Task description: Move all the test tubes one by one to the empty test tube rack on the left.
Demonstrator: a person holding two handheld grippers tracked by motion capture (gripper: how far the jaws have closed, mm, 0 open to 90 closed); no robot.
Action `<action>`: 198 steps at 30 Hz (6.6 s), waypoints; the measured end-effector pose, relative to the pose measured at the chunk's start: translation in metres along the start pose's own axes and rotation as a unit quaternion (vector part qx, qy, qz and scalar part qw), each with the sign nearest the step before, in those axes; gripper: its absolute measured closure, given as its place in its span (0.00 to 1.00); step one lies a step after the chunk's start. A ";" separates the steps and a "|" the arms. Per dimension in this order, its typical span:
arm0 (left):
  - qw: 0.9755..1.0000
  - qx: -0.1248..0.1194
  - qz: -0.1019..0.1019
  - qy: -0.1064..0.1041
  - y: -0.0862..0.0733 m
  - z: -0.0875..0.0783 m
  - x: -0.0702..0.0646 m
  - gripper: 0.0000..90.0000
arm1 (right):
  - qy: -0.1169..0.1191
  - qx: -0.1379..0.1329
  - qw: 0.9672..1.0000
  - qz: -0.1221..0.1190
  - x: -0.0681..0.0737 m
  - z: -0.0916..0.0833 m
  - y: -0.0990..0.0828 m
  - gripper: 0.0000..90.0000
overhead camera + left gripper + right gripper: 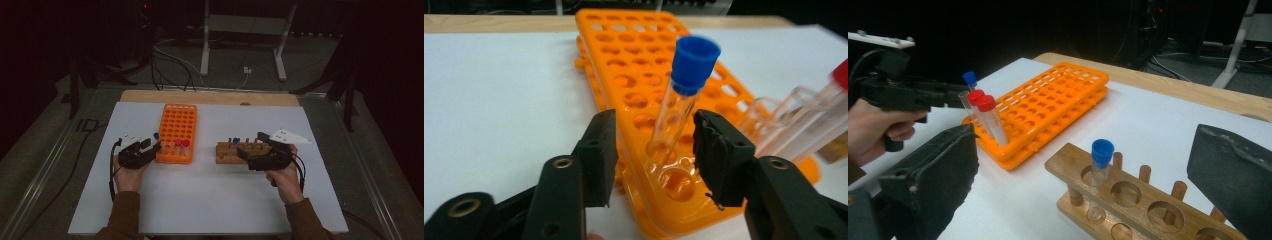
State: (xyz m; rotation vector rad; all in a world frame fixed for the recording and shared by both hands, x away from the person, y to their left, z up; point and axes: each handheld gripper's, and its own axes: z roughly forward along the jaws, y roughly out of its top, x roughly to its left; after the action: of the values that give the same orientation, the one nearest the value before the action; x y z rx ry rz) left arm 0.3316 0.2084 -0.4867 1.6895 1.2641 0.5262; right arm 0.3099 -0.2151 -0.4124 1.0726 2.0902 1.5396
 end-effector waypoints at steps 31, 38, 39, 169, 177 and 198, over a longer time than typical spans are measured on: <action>0.998 -0.032 0.003 -0.063 0.014 -0.034 -0.041 0.00 | -0.024 0.057 0.998 -0.027 -0.006 0.042 -0.016 0.29; 0.997 -0.035 -0.009 -0.070 0.015 -0.034 -0.043 0.00 | -0.028 0.060 0.997 -0.027 -0.006 0.059 -0.022 0.56; 0.997 -0.036 -0.010 -0.071 0.015 -0.034 -0.043 0.00 | -0.029 0.059 0.997 -0.033 -0.005 0.062 -0.023 0.59; 0.994 -0.088 0.059 0.002 0.002 -0.012 -0.021 0.86 | -0.092 -0.008 0.996 -0.014 -0.030 -0.032 -0.030 0.00; 0.998 -0.038 0.051 -0.003 -0.010 0.000 -0.013 0.86 | -0.097 -0.015 0.995 -0.015 -0.031 -0.035 -0.031 0.00; 1.000 -0.001 0.026 0.013 -0.012 -0.016 -0.011 0.50 | -0.107 -0.021 0.994 -0.015 -0.035 -0.039 -0.045 0.00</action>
State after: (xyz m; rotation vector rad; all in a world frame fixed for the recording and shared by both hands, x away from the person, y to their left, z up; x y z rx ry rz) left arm 0.3088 0.2056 -0.4872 1.7220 1.2409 0.5817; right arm 0.2906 -0.2727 -0.4454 1.1328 1.9121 1.3818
